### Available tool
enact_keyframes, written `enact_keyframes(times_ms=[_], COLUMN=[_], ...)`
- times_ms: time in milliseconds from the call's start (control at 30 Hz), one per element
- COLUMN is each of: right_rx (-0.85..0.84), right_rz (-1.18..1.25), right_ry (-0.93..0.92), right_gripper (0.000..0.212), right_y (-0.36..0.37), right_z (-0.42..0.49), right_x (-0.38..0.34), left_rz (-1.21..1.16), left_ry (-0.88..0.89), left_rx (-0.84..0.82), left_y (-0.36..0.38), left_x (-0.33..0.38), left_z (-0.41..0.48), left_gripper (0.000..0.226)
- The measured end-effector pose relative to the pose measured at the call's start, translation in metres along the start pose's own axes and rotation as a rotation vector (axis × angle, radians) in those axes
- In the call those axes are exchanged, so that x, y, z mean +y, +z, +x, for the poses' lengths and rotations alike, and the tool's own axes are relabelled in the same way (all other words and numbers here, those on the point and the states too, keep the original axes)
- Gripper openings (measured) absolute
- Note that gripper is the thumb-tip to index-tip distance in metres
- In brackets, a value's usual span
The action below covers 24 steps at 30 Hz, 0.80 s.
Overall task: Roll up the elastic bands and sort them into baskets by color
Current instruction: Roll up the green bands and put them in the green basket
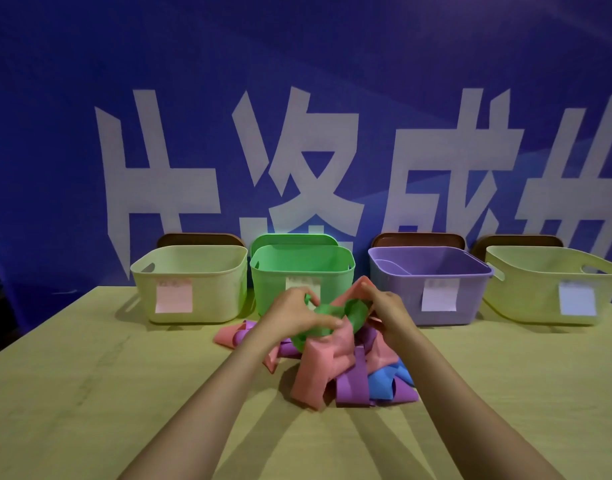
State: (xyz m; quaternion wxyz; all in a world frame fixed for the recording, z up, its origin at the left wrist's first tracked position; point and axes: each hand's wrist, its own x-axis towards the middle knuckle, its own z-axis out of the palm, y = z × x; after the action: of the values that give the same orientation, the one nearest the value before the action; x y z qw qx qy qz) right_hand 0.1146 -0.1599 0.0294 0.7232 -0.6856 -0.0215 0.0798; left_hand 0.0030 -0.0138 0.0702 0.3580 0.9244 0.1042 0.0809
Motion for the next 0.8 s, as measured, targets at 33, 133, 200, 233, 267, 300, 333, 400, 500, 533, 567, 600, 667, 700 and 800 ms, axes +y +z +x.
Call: enact_keyframes(times_ms=[33, 133, 200, 233, 267, 300, 333, 400, 500, 533, 567, 600, 667, 700, 800], right_rx=[0.003, 0.024, 0.049, 0.06, 0.064, 0.066, 0.064, 0.041, 0.001, -0.004, -0.012, -0.026, -0.064, -0.087, -0.159], right_rz=[-0.003, -0.044, -0.107, -0.139, -0.153, -0.146, -0.125, -0.108, -0.16, -0.196, -0.239, -0.282, -0.341, -0.368, -0.437], right_ry=[-0.019, -0.055, -0.058, -0.057, -0.05, -0.031, -0.006, 0.032, 0.083, 0.104, 0.11, 0.107, 0.063, 0.026, -0.077], right_gripper=[0.03, 0.03, 0.029, 0.029, 0.03, 0.032, 0.032, 0.031, 0.013, 0.01, 0.011, 0.015, 0.027, 0.031, 0.028], right_y=[0.001, 0.002, 0.001, 0.001, 0.0, -0.001, -0.001, -0.002, 0.002, 0.003, 0.004, 0.004, 0.007, 0.01, 0.02], right_z=[-0.001, 0.0, 0.001, 0.001, 0.002, 0.002, 0.001, -0.001, -0.003, -0.004, -0.003, -0.004, -0.01, -0.015, -0.028], right_x=[-0.001, -0.002, -0.001, -0.001, 0.0, 0.001, 0.002, 0.003, 0.005, 0.006, 0.009, 0.011, 0.01, 0.009, 0.004], left_rz=[0.144, 0.255, 0.126, 0.076, 0.046, 0.012, -0.038, -0.176, -0.641, -0.847, -1.025, -1.167, -1.335, -1.374, -1.497], left_ry=[0.011, 0.074, 0.111, 0.143, 0.168, 0.184, 0.201, 0.21, 0.104, 0.072, 0.044, 0.019, 0.013, 0.031, 0.103], left_rx=[0.006, 0.161, 0.312, 0.375, 0.437, 0.485, 0.513, 0.487, 0.335, 0.293, 0.249, 0.2, 0.103, 0.067, -0.014], left_y=[0.001, 0.001, -0.003, -0.007, -0.012, -0.015, -0.018, -0.021, -0.021, -0.021, -0.021, -0.021, -0.022, -0.023, -0.029], left_x=[-0.002, -0.007, -0.009, -0.009, -0.009, -0.01, -0.01, -0.01, -0.005, -0.003, 0.0, 0.002, 0.005, 0.008, 0.017], left_z=[0.0, 0.001, 0.004, 0.005, 0.005, 0.007, 0.008, 0.009, 0.01, 0.011, 0.011, 0.01, 0.007, 0.004, -0.003], left_gripper=[0.056, 0.039, 0.035, 0.03, 0.027, 0.025, 0.024, 0.02, 0.023, 0.016, 0.014, 0.016, 0.023, 0.026, 0.036])
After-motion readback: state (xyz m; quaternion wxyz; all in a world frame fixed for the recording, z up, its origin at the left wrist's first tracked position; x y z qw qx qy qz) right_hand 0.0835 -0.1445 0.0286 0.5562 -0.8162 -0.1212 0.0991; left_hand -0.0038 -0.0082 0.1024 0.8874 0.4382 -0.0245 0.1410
